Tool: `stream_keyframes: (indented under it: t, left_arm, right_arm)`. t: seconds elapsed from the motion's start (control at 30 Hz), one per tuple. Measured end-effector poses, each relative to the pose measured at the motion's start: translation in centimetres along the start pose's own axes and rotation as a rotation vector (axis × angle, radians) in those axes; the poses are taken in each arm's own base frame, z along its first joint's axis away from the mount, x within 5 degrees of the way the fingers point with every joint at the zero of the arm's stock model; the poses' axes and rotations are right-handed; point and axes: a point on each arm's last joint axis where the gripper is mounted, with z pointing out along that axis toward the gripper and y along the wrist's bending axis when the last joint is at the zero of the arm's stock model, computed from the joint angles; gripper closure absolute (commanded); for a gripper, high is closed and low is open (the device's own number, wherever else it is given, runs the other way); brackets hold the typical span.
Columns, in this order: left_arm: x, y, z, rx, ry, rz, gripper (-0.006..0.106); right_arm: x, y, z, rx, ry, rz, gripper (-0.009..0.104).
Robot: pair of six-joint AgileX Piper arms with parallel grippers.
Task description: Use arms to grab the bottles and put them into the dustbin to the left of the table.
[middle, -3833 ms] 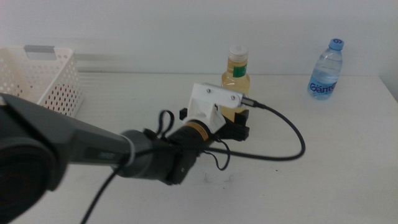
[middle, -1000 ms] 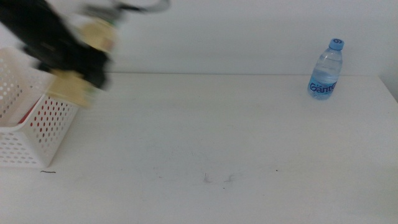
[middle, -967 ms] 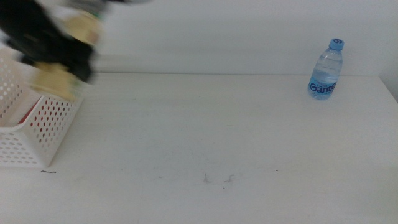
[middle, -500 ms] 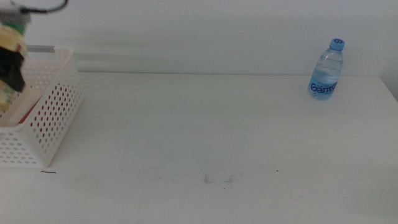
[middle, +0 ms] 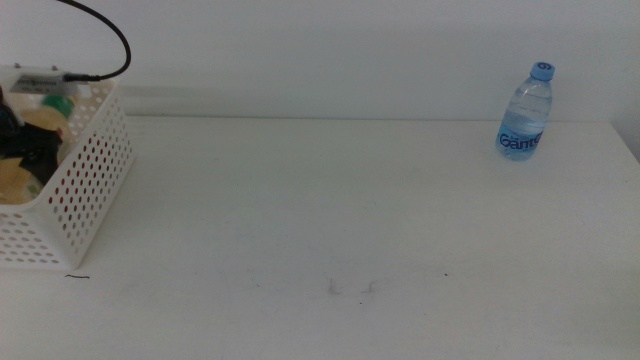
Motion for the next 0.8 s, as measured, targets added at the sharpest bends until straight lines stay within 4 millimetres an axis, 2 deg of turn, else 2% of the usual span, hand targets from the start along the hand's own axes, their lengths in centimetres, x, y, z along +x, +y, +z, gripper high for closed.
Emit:
stream_keyframes:
  t: [0.03, 0.2, 0.33, 0.5, 0.6, 0.67, 0.8]
  left_arm:
    - [0.0, 0.1, -0.1, -0.01, -0.005, -0.016, 0.006]
    - [0.1, -0.5, -2.8, -0.046, -0.074, -0.075, 0.007]
    - [0.8, -3.0, -8.0, -0.095, -0.188, -0.04, 0.007]
    - [3.0, -8.7, -15.6, -0.102, -0.387, 0.055, 0.007]
    - [5.6, -13.3, -19.9, -0.06, -0.511, 0.168, 0.007]
    - [7.7, -16.4, -22.1, -0.004, -0.587, 0.27, 0.007]
    - [11.4, -21.1, -25.3, 0.118, -0.732, 0.44, 0.007]
  right_arm:
    - [0.0, 0.0, 0.0, 0.0, 0.0, 0.0, 0.005]
    - [0.0, 0.0, 0.0, 0.0, 0.0, 0.0, 0.005]
    - [0.0, 0.0, 0.0, 0.0, 0.0, 0.0, 0.005]
    - [0.0, 0.0, 0.0, 0.0, 0.0, 0.0, 0.005]
    - [0.0, 0.0, 0.0, 0.0, 0.0, 0.0, 0.005]
    - [0.0, 0.0, 0.0, 0.0, 0.0, 0.0, 0.005]
    - [0.0, 0.0, 0.0, 0.0, 0.0, 0.0, 0.005]
